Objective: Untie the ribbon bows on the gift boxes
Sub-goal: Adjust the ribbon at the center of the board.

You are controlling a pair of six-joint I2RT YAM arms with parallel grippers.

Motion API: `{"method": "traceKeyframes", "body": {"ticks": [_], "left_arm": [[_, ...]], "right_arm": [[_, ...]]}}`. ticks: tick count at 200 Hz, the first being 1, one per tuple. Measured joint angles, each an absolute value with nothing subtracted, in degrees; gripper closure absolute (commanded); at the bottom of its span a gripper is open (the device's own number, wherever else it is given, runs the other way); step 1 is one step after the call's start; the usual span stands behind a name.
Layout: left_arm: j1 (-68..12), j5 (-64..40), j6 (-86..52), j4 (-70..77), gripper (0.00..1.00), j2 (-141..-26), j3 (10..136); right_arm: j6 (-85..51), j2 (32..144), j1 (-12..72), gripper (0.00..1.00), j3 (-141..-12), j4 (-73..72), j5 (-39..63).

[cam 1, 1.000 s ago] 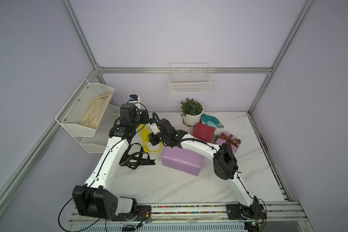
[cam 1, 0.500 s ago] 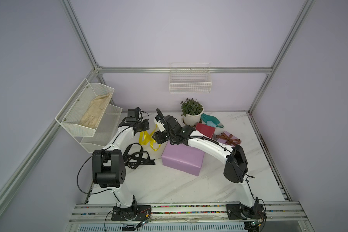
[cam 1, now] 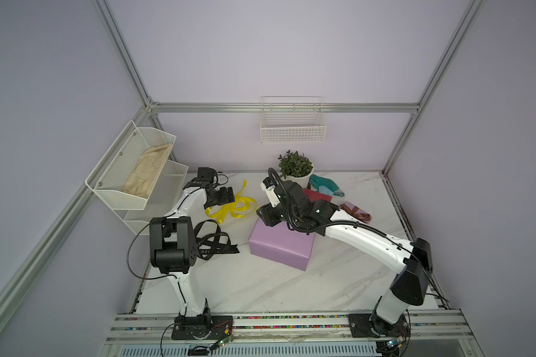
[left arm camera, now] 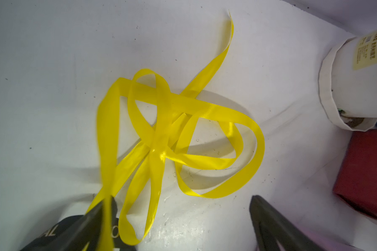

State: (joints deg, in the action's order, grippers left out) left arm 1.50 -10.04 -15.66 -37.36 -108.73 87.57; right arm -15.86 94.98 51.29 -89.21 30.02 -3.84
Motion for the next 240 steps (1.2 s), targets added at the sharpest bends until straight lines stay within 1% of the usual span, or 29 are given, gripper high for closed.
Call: {"method": "traceKeyframes", "body": {"ticks": [21,35,59,99,129,144,166,176,190,204,227,240], "left_arm": [[1.48,-9.74,-14.55,-39.29,0.00,-108.12,87.59],[1.17,-6.50,-12.58,-42.00,0.00,-108.01,88.05],[-1.28,4.71,-8.88,-48.47,0.00,-109.40,91.33],[-10.44,24.99,-4.80,-49.30,0.00,-111.92,91.59],[-14.17,33.95,-2.35,-48.75,0.00,-113.65,91.61],[-14.13,35.35,-2.52,-48.34,0.00,-113.93,91.48],[-12.36,31.97,-4.16,-45.56,0.00,-112.07,89.60],[-12.08,32.86,-3.49,-44.75,0.00,-111.07,88.97],[-13.52,40.53,1.02,-40.64,0.00,-110.26,87.72],[-17.06,49.01,7.44,-32.21,0.00,-110.17,84.44],[-22.26,55.07,12.43,-25.39,0.00,-111.07,80.07],[-23.20,57.28,14.52,-23.27,0.00,-112.03,79.57]], "right_arm": [[-18.26,89.21,51.27,0.42,-81.76,31.59,-5.56],[-20.62,85.36,51.27,0.41,-76.55,33.19,-7.09],[-24.43,79.40,51.29,0.40,-68.27,35.88,-9.10],[-28.32,74.11,51.29,0.38,-61.93,38.00,-10.94],[-29.67,73.93,51.27,0.38,-59.83,37.80,-10.96],[-30.06,73.93,51.27,0.38,-59.00,37.43,-10.83],[-30.65,73.93,51.29,0.38,-58.24,36.64,-10.85],[-30.83,73.93,51.27,0.38,-57.98,36.45,-10.87],[-30.92,73.91,51.27,0.38,-57.65,36.07,-10.90],[-30.87,73.78,51.27,0.38,-57.32,35.57,-10.96],[-30.85,73.54,51.27,0.38,-57.28,34.96,-11.03],[-30.85,73.38,51.29,0.38,-57.28,34.46,-10.92]]}}
